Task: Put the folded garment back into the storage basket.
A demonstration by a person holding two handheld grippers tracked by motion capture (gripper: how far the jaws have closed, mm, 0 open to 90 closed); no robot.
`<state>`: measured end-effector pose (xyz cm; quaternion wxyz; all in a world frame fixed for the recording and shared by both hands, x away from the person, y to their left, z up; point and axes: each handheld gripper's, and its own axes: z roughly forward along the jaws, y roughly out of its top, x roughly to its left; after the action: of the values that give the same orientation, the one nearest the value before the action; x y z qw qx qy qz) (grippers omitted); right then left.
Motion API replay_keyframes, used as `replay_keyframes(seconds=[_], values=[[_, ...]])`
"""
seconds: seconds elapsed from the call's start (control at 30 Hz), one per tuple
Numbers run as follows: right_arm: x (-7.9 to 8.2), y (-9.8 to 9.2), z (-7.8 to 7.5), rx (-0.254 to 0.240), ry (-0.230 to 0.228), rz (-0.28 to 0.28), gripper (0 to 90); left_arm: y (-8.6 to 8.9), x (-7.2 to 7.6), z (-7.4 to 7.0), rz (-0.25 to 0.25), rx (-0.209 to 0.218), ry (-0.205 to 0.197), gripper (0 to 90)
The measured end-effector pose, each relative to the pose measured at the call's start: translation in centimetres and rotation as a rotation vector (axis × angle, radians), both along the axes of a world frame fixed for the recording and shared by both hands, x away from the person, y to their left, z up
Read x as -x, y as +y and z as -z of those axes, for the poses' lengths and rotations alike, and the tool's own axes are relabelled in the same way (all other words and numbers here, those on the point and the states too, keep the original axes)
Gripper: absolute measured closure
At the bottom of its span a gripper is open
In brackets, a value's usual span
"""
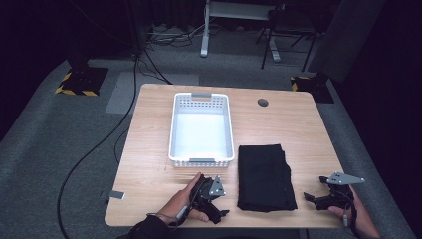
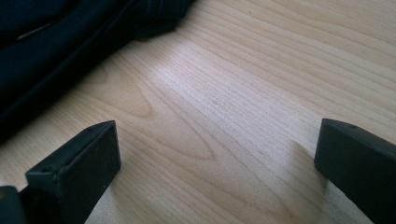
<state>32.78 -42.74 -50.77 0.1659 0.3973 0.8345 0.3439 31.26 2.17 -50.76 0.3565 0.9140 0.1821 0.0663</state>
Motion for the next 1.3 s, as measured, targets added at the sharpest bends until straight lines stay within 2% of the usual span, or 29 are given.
replay_keyframes(seconds=[0.33, 0.37, 0.43, 0.57, 0.77, 1.03, 1.3], values=[[0.0, 0.0, 0.0, -0.001, 0.000, 0.006, 0.4, -0.9, 0.2, -0.5, -0.021, -0.049, 0.019, 1.5], [0.0, 0.0, 0.0, 0.000, -0.001, 0.005, 0.4, -1.1, 0.3, -0.6, -0.024, -0.055, 0.011, 1.5], [0.0, 0.0, 0.0, 0.000, -0.001, 0.006, 0.4, -1.3, 0.4, -0.7, -0.047, -0.053, 0.006, 2.1], [0.0, 0.0, 0.0, 0.000, -0.001, 0.009, 0.4, -1.5, 0.4, -1.0, -0.042, -0.057, 0.013, 3.9], [0.0, 0.1, 0.0, -0.001, -0.001, 0.010, 0.4, -2.3, 0.5, -1.2, -0.032, -0.096, -0.017, 3.9], [0.0, 0.1, 0.0, 0.000, -0.001, 0.011, 0.4, -3.3, 0.1, -1.4, -0.023, -0.074, 0.015, 4.3], [0.0, 0.1, 0.0, 0.000, -0.001, 0.012, 0.4, -4.3, 0.1, -1.5, -0.003, -0.075, 0.020, 4.3]])
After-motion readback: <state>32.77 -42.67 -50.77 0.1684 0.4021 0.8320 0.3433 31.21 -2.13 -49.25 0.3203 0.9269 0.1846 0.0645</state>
